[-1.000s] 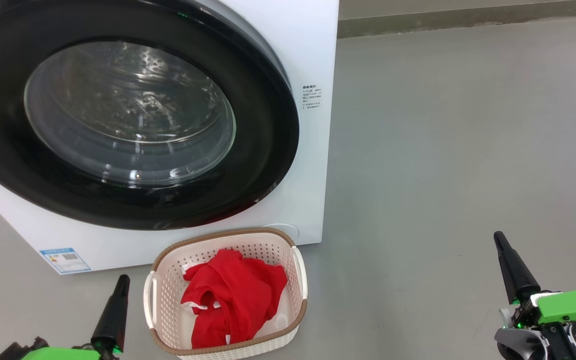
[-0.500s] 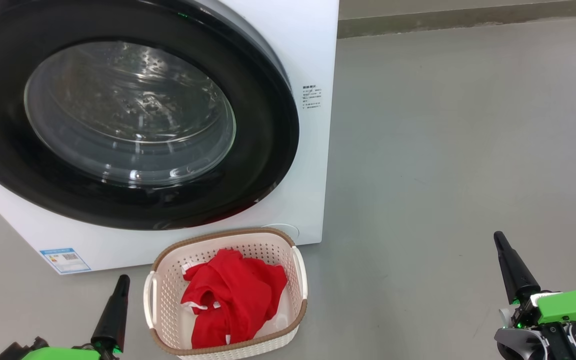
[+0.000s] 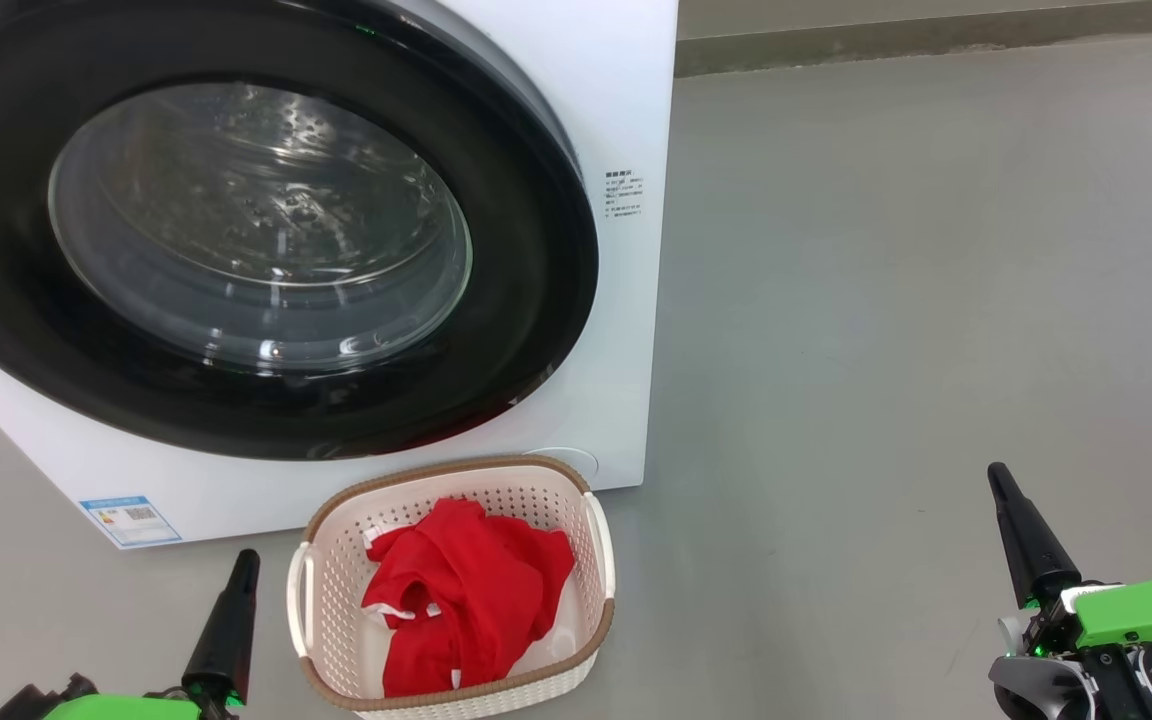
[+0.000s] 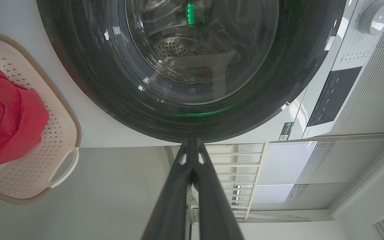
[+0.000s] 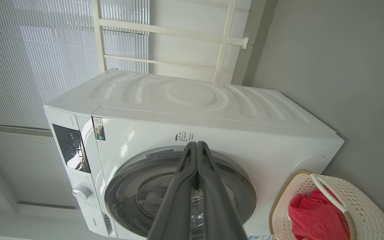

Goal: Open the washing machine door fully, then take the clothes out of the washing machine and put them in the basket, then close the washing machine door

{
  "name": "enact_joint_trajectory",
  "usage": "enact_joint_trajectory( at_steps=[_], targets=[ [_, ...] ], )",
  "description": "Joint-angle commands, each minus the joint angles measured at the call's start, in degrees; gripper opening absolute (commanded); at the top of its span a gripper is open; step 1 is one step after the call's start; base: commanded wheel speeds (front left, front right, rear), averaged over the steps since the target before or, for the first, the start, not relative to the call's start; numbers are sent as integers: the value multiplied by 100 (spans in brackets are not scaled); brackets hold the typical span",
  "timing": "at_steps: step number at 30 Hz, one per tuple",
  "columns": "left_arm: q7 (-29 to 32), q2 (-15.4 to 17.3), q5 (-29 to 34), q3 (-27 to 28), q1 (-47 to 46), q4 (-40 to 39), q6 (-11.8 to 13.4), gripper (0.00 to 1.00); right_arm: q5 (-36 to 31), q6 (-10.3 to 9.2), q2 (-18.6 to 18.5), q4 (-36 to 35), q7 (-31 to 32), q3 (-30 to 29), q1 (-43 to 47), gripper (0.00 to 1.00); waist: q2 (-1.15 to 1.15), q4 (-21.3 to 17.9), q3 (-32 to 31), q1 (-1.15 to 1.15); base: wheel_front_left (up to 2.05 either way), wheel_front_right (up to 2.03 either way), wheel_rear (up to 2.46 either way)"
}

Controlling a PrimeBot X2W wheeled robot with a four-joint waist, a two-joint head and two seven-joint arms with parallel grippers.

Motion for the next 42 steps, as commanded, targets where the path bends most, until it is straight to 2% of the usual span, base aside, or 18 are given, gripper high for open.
enact_joint_trajectory(
  at_steps=[1,42],
  targets=[
    [35,48,-39,150,-232,-117,-40,0,-6,-4,-28,-138,37,64,-236,0,0,0,0,0,0,0,0],
    [35,48,-40,150,-232,-117,-40,0,-10,-4,-24,-137,41,58,-236,0,0,0,0,0,0,0,0]
  ],
)
